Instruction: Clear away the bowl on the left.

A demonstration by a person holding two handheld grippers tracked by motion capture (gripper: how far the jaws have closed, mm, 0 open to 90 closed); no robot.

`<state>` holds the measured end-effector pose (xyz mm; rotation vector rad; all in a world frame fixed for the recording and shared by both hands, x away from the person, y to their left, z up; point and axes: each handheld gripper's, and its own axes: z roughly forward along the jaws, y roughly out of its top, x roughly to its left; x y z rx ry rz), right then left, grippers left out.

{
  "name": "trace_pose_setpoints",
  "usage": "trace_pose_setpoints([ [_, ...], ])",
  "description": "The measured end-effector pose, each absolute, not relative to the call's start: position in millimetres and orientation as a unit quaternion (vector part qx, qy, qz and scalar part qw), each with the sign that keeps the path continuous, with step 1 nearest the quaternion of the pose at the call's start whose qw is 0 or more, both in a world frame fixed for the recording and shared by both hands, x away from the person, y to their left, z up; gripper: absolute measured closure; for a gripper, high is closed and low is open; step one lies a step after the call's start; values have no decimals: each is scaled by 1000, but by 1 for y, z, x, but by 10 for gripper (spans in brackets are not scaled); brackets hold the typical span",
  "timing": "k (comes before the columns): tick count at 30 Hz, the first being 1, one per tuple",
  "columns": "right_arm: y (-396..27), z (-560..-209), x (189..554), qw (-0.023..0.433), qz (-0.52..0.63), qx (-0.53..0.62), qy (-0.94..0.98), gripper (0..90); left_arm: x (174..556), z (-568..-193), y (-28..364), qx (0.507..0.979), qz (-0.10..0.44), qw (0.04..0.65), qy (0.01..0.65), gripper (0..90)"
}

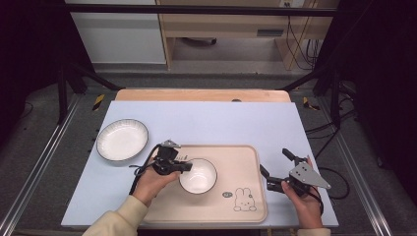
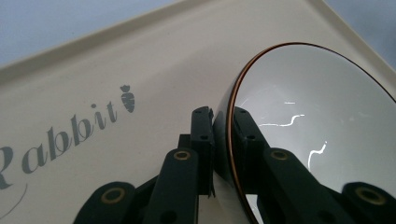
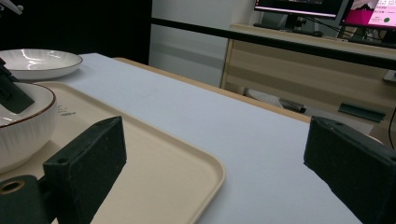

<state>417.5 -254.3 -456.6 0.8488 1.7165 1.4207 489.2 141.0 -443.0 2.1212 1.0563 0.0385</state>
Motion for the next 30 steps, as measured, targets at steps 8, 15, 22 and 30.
trace_pose_setpoints([
  [8, -254, -457, 417, 369, 553, 331, 669, 59, 486, -441, 143, 835, 43, 381, 394, 747],
  [15, -254, -457, 418, 368, 552, 332, 670, 59, 485, -437, 144, 841, 78, 389, 368, 657],
  [22, -254, -457, 417, 368, 551, 332, 671, 60, 484, -434, 145, 836, 95, 409, 354, 529],
  [30, -254, -457, 417, 367, 551, 333, 672, 60, 482, -434, 143, 833, 103, 428, 335, 330],
])
